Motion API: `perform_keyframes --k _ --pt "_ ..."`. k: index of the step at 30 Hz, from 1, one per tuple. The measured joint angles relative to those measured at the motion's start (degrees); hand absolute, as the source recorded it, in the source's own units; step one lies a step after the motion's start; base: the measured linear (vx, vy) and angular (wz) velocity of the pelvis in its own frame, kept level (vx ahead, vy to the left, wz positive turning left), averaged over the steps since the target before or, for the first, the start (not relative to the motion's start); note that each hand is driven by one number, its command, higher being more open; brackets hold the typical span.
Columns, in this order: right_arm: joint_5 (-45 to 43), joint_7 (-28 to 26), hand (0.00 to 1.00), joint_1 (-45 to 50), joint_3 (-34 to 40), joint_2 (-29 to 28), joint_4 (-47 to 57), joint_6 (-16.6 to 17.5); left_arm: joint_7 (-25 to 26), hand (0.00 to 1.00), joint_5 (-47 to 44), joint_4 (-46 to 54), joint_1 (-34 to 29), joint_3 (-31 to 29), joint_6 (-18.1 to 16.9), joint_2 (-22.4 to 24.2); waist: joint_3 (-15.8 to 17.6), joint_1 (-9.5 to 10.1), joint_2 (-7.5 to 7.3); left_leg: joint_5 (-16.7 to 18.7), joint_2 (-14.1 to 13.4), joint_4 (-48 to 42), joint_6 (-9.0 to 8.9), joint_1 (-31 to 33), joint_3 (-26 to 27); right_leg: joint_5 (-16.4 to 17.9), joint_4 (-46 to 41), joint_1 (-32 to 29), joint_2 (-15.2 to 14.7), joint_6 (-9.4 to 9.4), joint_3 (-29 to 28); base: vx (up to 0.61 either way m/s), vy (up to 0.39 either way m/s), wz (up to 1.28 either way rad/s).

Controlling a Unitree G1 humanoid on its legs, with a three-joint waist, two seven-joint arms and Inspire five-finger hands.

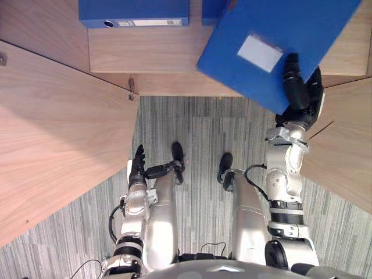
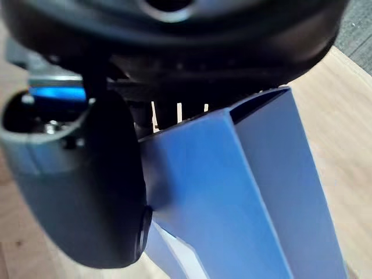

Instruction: Walk over to the cabinet, pick up the folder, carry it to the office cabinet, place the folder inside the office cabinet, then close the office cabinet door

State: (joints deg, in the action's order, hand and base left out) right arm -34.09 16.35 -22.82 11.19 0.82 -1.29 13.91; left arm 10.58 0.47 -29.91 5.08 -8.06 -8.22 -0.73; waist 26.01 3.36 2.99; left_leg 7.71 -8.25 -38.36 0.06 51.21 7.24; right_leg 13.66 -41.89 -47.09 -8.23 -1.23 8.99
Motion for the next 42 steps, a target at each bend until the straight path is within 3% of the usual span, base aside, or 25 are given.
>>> perform_keyframes --k 5,13,14,24,42 --pt "-6.21 3.47 0.00 -4.18 1.71 -2.13 -3.54 1.83 1.61 1.00 -0.11 0.01 0.04 0.00 0.55 0.26 -0.01 0.01 -0.01 -0.13 0.12 0.50 0.11 -0.03 -0.02 -0.02 0.47 0.08 -0.07 0.00 0.17 0.00 0.000 0.00" --pt "-8.27 8.30 0.00 -8.36 1.20 -5.25 -8.50 2.06 4.08 1.00 -2.18 0.02 0.40 0.52 1.37 1.83 -0.06 0.04 -0.09 -0.47 0.28 1.51 -0.16 -0.70 -0.12 -0.12 1.26 0.99 -0.13 -0.04 0.55 0.01 -0.001 0.02" --pt "-8.29 8.79 1.00 -8.71 1.11 -5.50 -9.03 2.05 4.41 1.00 -2.19 0.01 0.39 0.61 1.41 1.90 -0.19 0.05 -0.26 -0.63 0.41 1.92 -0.32 -1.16 -0.14 -0.14 1.50 1.42 -0.21 -0.06 0.60 0.00 0.002 0.05" --pt "-11.09 11.76 1.00 -15.37 0.51 -6.86 -14.95 2.11 7.06 1.00 -2.70 -0.88 0.93 0.64 2.55 1.98 -0.50 0.32 -0.74 -2.57 0.82 5.04 -0.55 -1.58 -0.36 -1.47 4.06 2.02 -0.24 0.06 1.57 -0.01 0.003 0.04" --pt "-11.32 11.38 1.00 -19.88 -6.05 -6.71 -18.79 2.05 7.68 1.00 -3.29 -3.14 1.28 0.66 3.21 2.41 -1.92 0.74 -1.69 -4.62 1.17 7.88 -1.19 -2.82 -1.53 -2.07 5.40 3.40 -0.22 0.69 3.21 -0.01 -0.006 0.04"
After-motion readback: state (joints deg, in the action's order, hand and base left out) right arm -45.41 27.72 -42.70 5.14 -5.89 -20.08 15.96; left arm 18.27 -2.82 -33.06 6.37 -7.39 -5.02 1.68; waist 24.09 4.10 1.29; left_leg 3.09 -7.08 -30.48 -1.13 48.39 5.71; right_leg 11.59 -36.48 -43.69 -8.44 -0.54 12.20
